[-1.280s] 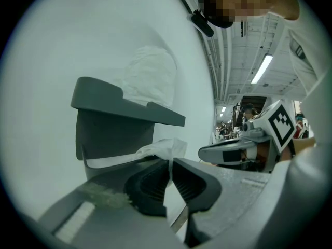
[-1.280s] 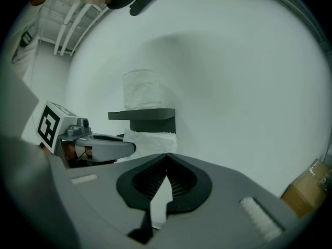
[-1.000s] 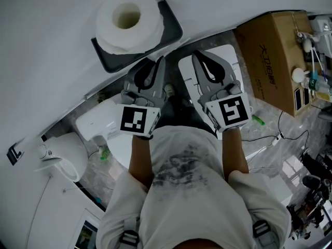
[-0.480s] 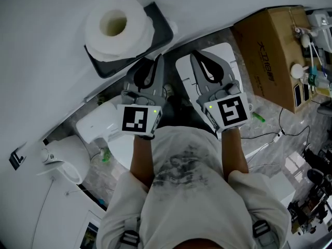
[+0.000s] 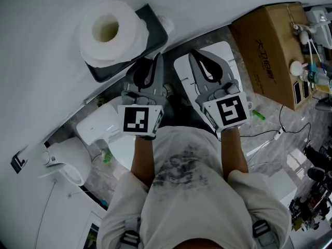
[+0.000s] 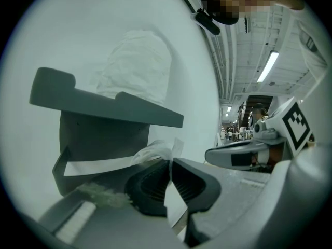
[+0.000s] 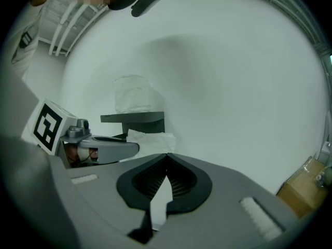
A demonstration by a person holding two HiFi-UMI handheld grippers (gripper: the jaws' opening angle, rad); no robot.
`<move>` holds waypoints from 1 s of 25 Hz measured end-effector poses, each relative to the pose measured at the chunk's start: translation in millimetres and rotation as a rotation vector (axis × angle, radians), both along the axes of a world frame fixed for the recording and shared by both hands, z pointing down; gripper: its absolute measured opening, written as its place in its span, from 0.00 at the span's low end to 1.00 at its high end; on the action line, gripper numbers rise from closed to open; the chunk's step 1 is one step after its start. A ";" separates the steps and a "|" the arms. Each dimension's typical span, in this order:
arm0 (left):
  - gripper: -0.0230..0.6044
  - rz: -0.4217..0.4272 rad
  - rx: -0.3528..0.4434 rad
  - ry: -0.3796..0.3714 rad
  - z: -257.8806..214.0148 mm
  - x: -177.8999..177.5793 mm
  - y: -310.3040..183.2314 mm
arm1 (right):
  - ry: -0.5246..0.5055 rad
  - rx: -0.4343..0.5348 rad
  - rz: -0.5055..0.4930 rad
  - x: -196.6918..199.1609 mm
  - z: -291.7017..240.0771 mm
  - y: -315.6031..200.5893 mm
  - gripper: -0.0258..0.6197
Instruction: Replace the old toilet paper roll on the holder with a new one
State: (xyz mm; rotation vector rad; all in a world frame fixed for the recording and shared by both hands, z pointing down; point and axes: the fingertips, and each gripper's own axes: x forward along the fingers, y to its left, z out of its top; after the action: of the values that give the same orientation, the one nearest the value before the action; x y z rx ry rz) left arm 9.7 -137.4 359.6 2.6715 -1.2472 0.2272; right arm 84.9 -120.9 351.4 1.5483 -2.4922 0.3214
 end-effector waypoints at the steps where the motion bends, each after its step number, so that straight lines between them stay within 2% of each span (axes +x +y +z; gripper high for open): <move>1: 0.06 0.000 -0.002 -0.001 0.0 0.9 -0.2 | 0.001 0.010 -0.001 0.7 -0.4 -0.5 0.04; 7: 0.06 0.006 0.002 -0.004 -0.5 6.8 -2.7 | -0.005 -0.012 0.014 2.7 0.2 -1.4 0.04; 25: 0.06 -0.017 -0.012 0.002 -0.7 21.5 -12.0 | 0.002 0.006 0.043 19.4 1.2 -1.6 0.04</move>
State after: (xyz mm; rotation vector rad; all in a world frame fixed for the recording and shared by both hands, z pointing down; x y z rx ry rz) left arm 31.2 -149.4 358.9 2.6495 -1.2632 0.2281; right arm 104.2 -122.5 352.6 1.6063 -2.4637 0.3188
